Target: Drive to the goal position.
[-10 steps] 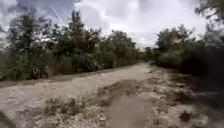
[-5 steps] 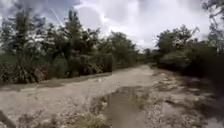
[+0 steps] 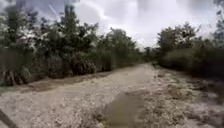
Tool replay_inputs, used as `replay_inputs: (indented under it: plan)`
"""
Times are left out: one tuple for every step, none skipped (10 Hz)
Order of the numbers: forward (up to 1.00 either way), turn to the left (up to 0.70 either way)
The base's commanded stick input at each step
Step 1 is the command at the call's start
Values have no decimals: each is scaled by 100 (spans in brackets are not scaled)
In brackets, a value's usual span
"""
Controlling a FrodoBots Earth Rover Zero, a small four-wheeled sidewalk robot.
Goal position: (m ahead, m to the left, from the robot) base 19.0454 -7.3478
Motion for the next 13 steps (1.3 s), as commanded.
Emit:
replay_inputs:
  plan:
    - [85,0]
    - [85,0]
    - [85,-16]
    - [85,-33]
    - [85,-34]
    - [85,-34]
    - [85,-16]
    - [85,0]
    - [85,0]
    - [85,0]
    - [85,0]
    - [85,0]
    - [85,0]
